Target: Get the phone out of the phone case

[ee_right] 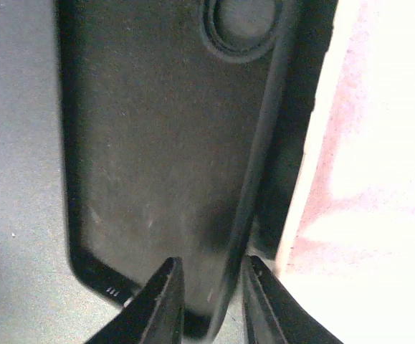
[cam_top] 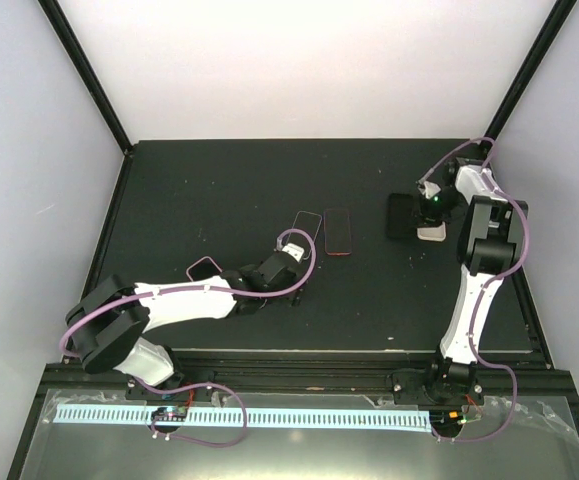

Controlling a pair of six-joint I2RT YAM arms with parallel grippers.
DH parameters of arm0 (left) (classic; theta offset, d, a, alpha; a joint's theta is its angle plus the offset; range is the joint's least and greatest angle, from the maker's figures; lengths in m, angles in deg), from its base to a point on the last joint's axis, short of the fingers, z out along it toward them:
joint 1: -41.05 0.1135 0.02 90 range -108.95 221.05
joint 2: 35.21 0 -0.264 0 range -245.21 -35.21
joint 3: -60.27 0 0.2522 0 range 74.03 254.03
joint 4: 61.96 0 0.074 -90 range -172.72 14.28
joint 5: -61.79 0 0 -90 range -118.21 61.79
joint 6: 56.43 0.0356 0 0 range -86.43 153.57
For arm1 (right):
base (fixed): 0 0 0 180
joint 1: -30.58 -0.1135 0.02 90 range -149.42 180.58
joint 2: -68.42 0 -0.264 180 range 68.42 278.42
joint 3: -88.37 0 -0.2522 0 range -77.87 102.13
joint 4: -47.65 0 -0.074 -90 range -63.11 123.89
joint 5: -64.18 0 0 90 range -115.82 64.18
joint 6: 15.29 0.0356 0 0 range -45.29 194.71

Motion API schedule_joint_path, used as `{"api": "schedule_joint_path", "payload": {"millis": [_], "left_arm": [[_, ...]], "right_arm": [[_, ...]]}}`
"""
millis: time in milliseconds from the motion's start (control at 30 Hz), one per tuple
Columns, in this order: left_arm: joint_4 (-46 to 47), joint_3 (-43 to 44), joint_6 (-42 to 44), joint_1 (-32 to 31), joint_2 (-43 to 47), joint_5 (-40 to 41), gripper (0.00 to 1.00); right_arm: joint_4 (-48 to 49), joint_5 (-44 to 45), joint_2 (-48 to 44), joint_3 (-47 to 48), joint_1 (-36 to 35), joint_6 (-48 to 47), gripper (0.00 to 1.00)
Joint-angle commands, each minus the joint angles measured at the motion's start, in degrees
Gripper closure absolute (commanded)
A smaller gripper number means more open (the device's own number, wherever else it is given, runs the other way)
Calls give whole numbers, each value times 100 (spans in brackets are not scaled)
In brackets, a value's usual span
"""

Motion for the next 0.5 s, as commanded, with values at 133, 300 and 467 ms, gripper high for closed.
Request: {"api": "schedule_joint_path", "payload": {"millis": [133,300,467], "left_arm": [[-204,-135,-463,82,467,615,12],[-798,-88,-1095,392,574,673,5],[-1774,-16,-2125,837,633,619,1]], "right_arm": [[40,324,-818,-519,48,-97,67],[71,221,-1657,-1139,39,-257,66],[68,-359,-2682,-1665,10,-431,66]]}}
